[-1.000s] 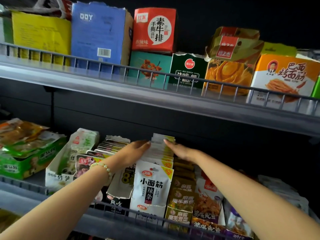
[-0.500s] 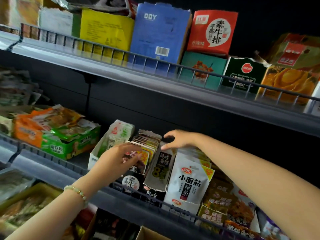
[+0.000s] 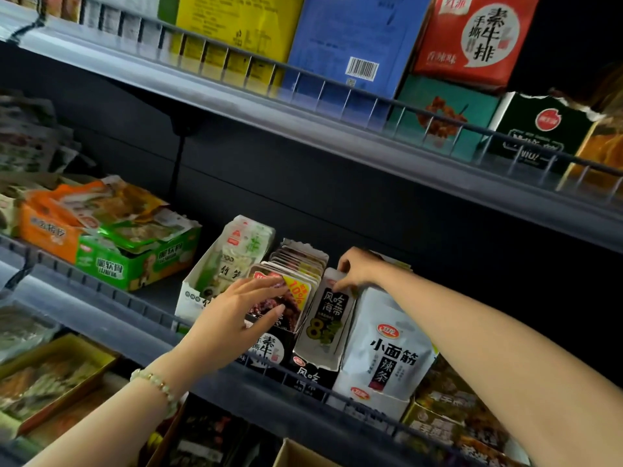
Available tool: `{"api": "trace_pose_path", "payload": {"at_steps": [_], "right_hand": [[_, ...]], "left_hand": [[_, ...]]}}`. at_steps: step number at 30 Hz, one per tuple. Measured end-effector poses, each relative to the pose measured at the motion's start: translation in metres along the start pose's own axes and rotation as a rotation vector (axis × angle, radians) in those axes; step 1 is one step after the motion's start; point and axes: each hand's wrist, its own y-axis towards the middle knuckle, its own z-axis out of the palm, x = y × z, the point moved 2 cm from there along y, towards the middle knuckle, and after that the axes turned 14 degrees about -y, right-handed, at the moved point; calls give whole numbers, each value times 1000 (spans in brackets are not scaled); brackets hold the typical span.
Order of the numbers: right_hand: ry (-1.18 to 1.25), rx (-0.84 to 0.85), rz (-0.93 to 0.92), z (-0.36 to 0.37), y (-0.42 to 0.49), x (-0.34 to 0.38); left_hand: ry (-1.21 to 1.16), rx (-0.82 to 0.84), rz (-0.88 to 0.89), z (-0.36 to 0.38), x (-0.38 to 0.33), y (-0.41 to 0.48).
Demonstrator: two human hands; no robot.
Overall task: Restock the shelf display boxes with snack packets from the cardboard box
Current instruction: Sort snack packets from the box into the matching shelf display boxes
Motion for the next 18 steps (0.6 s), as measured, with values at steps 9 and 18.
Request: {"api": "trace_pose_path", "payload": {"at_steps": [9, 18], "right_hand": [[6, -48, 33, 5, 1, -1], [470, -196, -166, -22, -17, 32]], "left_hand": [[11, -5, 21, 0, -1, 0], [-3, -31, 47, -5, -2, -12]]}}
